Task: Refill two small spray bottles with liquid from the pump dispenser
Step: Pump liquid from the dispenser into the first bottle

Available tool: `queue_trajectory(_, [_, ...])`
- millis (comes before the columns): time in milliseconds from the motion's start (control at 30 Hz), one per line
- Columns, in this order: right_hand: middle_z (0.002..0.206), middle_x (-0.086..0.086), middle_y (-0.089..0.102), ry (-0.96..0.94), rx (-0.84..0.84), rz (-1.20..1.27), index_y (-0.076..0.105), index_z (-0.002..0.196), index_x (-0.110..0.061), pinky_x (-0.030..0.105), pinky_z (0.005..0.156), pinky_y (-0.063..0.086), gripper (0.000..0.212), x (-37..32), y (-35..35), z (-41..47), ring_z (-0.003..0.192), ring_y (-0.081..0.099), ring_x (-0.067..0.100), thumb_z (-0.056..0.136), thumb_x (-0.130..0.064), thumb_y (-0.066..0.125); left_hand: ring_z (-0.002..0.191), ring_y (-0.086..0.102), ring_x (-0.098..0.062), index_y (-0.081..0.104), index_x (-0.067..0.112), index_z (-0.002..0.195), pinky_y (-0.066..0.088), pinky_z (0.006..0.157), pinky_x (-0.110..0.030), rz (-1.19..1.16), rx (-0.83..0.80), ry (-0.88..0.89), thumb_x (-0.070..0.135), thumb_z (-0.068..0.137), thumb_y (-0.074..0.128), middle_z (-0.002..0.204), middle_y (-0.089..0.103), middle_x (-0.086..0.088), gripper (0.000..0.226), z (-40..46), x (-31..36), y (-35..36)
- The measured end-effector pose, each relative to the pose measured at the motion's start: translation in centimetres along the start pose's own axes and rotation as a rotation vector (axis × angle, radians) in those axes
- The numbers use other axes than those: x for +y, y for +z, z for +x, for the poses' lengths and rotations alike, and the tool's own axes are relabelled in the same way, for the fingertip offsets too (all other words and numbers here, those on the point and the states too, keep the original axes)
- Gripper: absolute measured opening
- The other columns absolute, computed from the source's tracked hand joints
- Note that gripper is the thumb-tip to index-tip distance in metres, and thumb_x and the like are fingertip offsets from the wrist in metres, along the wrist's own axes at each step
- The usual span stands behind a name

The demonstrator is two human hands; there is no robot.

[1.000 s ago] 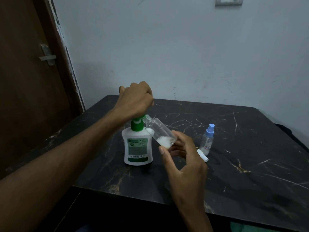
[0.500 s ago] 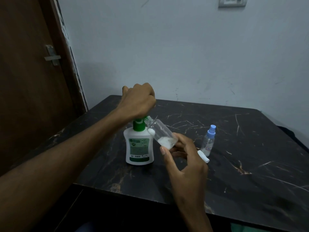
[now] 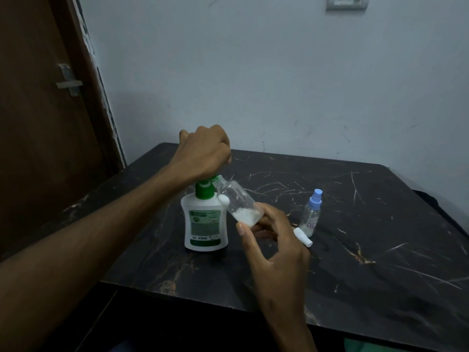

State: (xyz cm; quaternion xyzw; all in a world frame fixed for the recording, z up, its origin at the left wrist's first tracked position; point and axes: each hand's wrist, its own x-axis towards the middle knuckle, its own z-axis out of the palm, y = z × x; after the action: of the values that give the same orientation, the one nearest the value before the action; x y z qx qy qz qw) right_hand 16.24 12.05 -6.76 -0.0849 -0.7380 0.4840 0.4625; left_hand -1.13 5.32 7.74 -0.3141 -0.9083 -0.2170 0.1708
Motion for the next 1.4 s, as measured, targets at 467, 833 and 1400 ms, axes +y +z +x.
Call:
queue_trajectory(467, [0.106,-0.019,0.072,0.001,-0.005,0.019,0.066,0.125,-0.031,0.021,0.086,0.056,0.038,-0.17,0.0,-0.06,0.102,0.07,0.006,0.089,-0.038,0.076,0.091,0.061,-0.017,0.077,0.018,0.082,0.027,0.095,-0.043,0.023,0.004,0.02,0.014,0.091,0.055,0.097,0.074,0.003,0.024,-0.11,-0.05,0.0])
queue_trajectory(833, [0.106,-0.019,0.072,0.003,-0.009,0.026,0.066,0.125,-0.03,0.027,0.085,0.058,0.038,-0.14,0.01,-0.16,0.101,0.071,0.008,0.089,-0.04,0.075,0.09,0.061,-0.017,0.076,0.017,0.084,0.029,0.096,-0.044,0.025,0.012,0.018,0.014,0.09,0.054,0.094,0.073,0.003,0.023,-0.24,-0.03,-0.31])
queue_trajectory(1400, [0.104,-0.021,0.072,-0.002,-0.012,0.041,0.067,0.123,-0.03,0.02,0.084,0.056,0.035,-0.14,-0.13,-0.1,0.101,0.07,0.006,0.089,-0.037,0.076,0.093,0.063,-0.018,0.076,0.018,0.081,0.027,0.095,-0.043,0.021,0.001,0.034,0.015,0.09,0.056,0.095,0.073,0.004,0.022,-0.39,0.1,-0.1])
